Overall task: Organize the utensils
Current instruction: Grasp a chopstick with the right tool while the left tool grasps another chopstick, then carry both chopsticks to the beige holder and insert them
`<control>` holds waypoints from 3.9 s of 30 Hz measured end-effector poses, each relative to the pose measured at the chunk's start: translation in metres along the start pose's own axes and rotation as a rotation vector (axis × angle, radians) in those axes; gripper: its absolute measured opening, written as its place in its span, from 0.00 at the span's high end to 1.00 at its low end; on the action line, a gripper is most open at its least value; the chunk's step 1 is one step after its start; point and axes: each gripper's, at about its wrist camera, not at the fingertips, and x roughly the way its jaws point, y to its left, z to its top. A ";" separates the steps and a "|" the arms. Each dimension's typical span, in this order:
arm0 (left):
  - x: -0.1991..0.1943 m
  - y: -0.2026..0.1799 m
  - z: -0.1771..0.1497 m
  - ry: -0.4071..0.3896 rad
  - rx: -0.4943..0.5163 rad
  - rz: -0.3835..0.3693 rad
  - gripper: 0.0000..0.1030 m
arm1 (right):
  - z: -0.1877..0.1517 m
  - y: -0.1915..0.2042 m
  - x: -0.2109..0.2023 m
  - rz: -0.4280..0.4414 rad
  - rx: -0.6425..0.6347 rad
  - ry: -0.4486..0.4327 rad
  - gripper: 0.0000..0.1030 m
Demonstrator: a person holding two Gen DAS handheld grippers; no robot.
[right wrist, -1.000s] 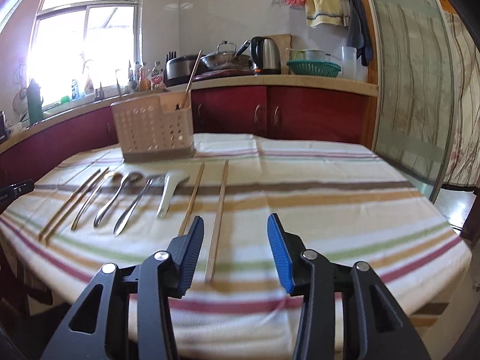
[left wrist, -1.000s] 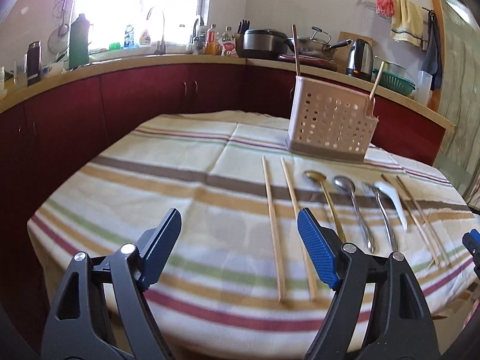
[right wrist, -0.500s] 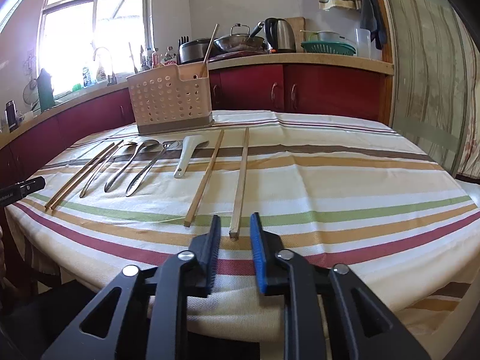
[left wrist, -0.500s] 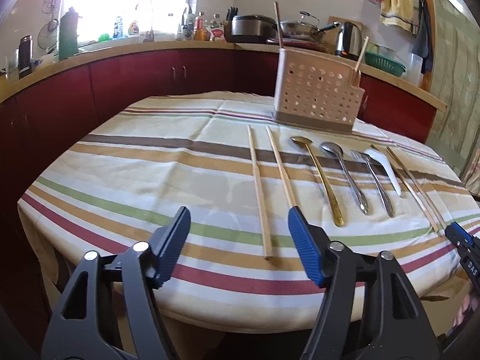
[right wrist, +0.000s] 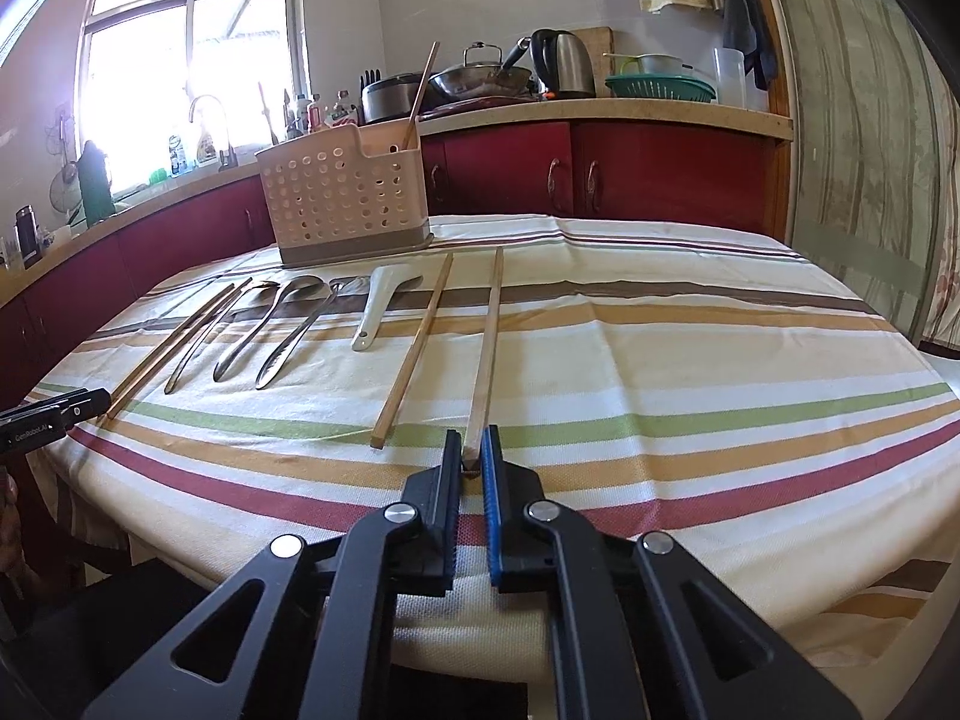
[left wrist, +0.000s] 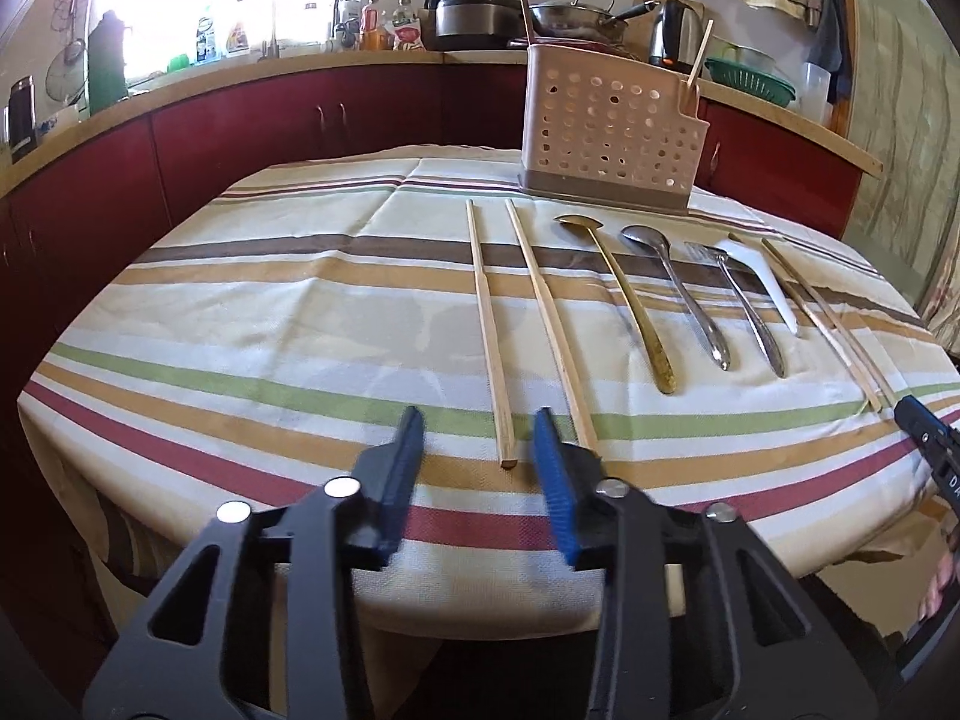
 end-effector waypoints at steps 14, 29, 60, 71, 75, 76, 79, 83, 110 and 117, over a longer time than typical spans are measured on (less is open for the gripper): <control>-0.008 0.001 0.003 -0.007 0.041 -0.014 0.94 | 0.007 0.002 -0.011 -0.012 0.000 -0.036 0.93; -0.065 0.017 0.040 -0.129 0.010 -0.022 0.94 | 0.061 0.007 -0.067 -0.036 -0.019 -0.216 0.93; -0.091 0.029 0.145 -0.239 0.013 -0.099 0.94 | 0.176 0.017 -0.047 0.031 -0.031 -0.313 0.94; -0.066 0.033 0.199 -0.235 0.021 -0.136 0.94 | 0.203 0.021 -0.017 0.049 -0.039 -0.293 0.93; -0.056 0.032 0.213 -0.237 0.035 -0.142 0.94 | 0.212 0.022 -0.008 0.052 -0.046 -0.286 0.93; -0.054 0.031 0.216 -0.238 0.042 -0.142 0.94 | 0.216 0.022 -0.006 0.056 -0.043 -0.282 0.93; -0.047 0.030 0.225 -0.241 0.055 -0.143 0.94 | 0.223 0.022 0.001 0.061 -0.041 -0.275 0.93; -0.040 0.028 0.233 -0.242 0.071 -0.144 0.94 | 0.230 0.022 0.008 0.062 -0.046 -0.269 0.93; -0.067 0.019 0.283 -0.318 0.093 -0.244 0.94 | 0.290 0.031 -0.018 0.145 -0.075 -0.350 0.94; -0.084 0.007 0.319 -0.379 0.117 -0.274 0.94 | 0.318 0.035 -0.022 0.182 -0.075 -0.384 0.93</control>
